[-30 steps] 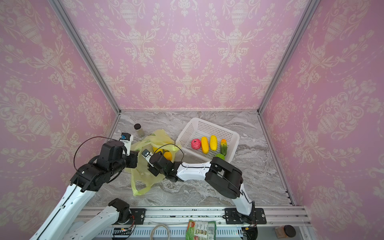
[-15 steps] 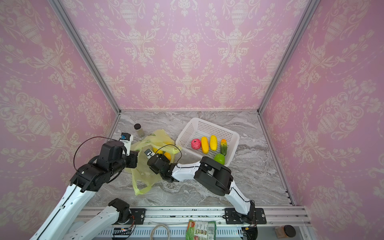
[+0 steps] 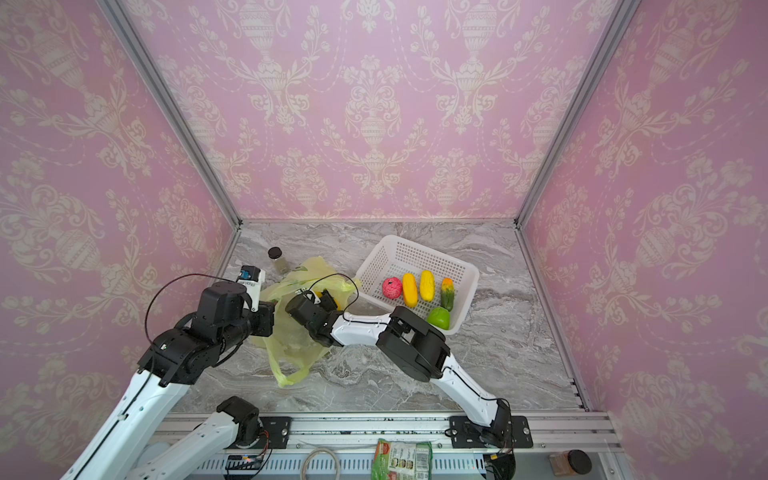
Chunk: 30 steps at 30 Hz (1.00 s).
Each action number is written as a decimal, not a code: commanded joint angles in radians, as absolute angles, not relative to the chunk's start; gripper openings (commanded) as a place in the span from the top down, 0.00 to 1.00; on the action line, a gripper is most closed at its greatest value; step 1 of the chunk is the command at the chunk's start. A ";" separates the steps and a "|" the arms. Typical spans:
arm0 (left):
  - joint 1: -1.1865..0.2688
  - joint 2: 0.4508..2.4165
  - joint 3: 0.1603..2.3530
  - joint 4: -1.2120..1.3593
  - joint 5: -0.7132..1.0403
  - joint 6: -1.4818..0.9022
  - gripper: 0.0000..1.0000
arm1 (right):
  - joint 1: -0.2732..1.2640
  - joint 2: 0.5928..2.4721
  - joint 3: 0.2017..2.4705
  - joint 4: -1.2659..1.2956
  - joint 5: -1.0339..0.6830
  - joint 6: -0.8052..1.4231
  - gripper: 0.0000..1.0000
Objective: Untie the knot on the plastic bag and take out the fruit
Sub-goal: 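Lower the right gripper into the bag and close on a long yellow fruit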
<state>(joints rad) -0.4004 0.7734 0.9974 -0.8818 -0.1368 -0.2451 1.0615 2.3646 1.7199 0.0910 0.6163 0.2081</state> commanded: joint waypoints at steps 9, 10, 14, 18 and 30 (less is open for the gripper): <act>-0.400 0.761 0.987 -0.893 -0.139 -0.258 1.00 | 0.977 2.464 1.817 -0.087 0.434 0.329 0.44; -0.400 0.761 0.987 -0.894 -0.140 -0.258 1.00 | 0.972 2.463 1.808 -0.081 0.418 0.335 0.44; -0.400 0.761 0.988 -0.894 -0.139 -0.258 1.00 | 0.955 2.468 1.810 -0.082 0.362 0.350 0.40; -0.400 0.760 0.988 -0.894 -0.141 -0.258 1.00 | 0.953 2.475 1.824 -0.098 0.350 0.348 0.35; -0.400 0.754 0.988 -0.893 -0.141 -0.258 1.00 | 1.013 2.452 1.841 -0.192 0.460 0.324 0.43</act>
<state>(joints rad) -0.4004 0.7708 0.9974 -0.8810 -0.1368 -0.2455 0.9913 2.4180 1.8645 -0.0589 0.4191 0.2920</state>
